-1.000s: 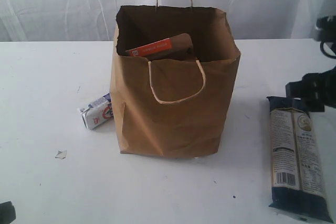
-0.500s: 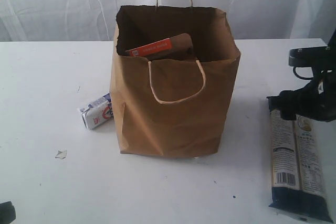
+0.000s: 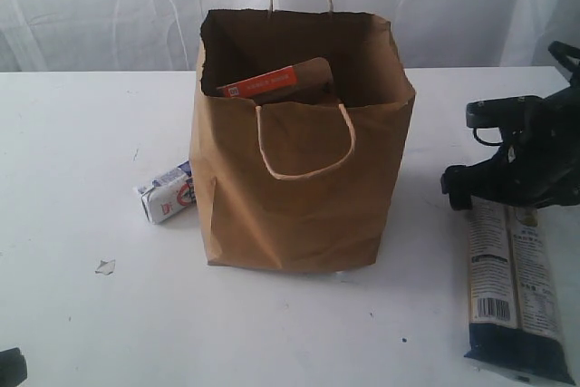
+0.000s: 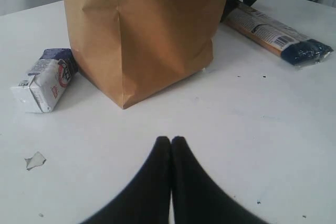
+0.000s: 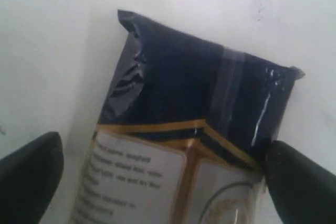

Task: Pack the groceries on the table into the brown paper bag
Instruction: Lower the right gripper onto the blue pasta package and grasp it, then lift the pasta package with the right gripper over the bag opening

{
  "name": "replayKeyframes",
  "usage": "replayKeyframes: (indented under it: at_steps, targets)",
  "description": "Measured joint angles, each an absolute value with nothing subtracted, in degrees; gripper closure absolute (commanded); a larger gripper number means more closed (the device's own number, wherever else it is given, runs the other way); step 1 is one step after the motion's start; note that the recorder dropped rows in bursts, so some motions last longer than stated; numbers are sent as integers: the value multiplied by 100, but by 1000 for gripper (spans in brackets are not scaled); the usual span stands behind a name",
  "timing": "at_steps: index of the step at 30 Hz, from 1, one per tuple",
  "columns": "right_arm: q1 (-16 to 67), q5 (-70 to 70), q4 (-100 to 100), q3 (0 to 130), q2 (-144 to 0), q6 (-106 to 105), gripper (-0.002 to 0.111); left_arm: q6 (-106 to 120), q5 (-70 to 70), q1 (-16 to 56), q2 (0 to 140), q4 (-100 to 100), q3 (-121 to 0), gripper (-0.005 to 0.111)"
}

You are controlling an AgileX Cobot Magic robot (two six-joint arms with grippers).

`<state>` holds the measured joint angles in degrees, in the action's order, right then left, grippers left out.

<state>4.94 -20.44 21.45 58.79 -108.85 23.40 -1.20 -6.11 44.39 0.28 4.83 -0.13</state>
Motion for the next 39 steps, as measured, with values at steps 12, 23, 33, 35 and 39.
replayKeyframes:
  at_steps: [12, 23, 33, 35, 39]
  targets:
    - [376, -2113, 2044, 6318, -11437, 2352, 15, -120, -611, 4439, 28, 483, -13, 107]
    - [345, -2015, 1976, 6353, -11366, 1931, 108, -120, -611, 4439, 28, 483, -13, 107]
    - [332, -1147, 1973, 6154, -8656, 1743, 108, -120, -611, 4439, 28, 483, -13, 107]
    - [332, -1061, 1948, 6154, -8203, 1743, 108, -120, -611, 4439, 28, 483, -13, 107]
    - [403, -1051, 1770, 6154, -7302, 1743, 108, -120, -611, 4439, 28, 483, -13, 107]
